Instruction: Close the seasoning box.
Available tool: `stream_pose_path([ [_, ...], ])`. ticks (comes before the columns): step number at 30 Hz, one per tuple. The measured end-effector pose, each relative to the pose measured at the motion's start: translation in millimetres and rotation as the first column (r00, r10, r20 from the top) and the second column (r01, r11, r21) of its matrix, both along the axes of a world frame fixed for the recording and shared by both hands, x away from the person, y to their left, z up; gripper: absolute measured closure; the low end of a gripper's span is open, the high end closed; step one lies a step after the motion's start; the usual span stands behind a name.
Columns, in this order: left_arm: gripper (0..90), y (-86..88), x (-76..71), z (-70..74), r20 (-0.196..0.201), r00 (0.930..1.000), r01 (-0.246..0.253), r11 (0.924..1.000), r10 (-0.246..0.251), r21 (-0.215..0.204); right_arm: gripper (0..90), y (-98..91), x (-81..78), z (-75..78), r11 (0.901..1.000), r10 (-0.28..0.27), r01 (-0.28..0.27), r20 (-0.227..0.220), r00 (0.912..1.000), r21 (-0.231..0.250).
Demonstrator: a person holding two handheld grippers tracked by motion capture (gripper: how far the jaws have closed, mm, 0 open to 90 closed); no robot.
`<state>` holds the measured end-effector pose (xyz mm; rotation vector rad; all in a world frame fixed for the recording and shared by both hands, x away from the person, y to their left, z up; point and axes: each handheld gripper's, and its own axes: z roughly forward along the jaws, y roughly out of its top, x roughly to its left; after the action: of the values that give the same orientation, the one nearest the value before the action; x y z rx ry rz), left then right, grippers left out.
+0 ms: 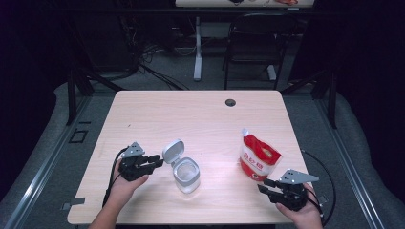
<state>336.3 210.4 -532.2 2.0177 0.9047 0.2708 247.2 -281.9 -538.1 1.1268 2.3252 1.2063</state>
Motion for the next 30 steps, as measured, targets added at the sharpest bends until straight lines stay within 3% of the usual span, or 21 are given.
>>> stream_pose_path([
  [3,70.5,1.9,-0.3,0.3,0.006,0.9999,-0.012,0.9999,0.012,-0.003,65.2,-6.9,-0.4,0.4,1.0000,-0.004,0.004,-0.005,1.0000,-0.002],
  [11,70.1,5.5,0.3,0.4,0.012,0.9995,-0.029,0.9996,0.029,-0.001,58.9,-20.9,3.9,-8.4,0.9954,-0.095,0.095,0.014,0.9954,0.013],
  [12,70.1,5.8,0.1,0.4,0.013,0.9995,-0.030,0.9996,0.030,0.001,54.6,-20.0,5.4,-10.8,0.9941,-0.108,0.107,0.024,0.9939,0.016],
  [20,70.1,8.7,-1.9,0.7,0.015,0.9990,-0.041,0.9991,0.041,0.002,46.4,-13.6,10.0,-16.0,0.9933,-0.116,0.115,0.096,0.9886,0.015],
  [21,70.1,8.9,-2.1,0.5,0.015,0.9989,-0.044,0.9990,0.044,0.002,45.4,-12.4,11.0,-16.4,0.9932,-0.116,0.117,0.112,0.9869,-0.002],
  [24,70.1,11.0,-2.4,0.7,0.015,0.9987,-0.048,0.9989,0.048,0.003,44.1,-8.2,14.3,-19.1,0.9926,-0.121,0.121,0.128,0.9844,0.009],
  [30,70.2,14.0,-4.0,0.2,0.013,0.9982,-0.059,0.9982,0.059,-0.002,42.0,-0.1,23.2,-23.7,0.9937,-0.112,0.111,0.117,0.9868,0.015],
])
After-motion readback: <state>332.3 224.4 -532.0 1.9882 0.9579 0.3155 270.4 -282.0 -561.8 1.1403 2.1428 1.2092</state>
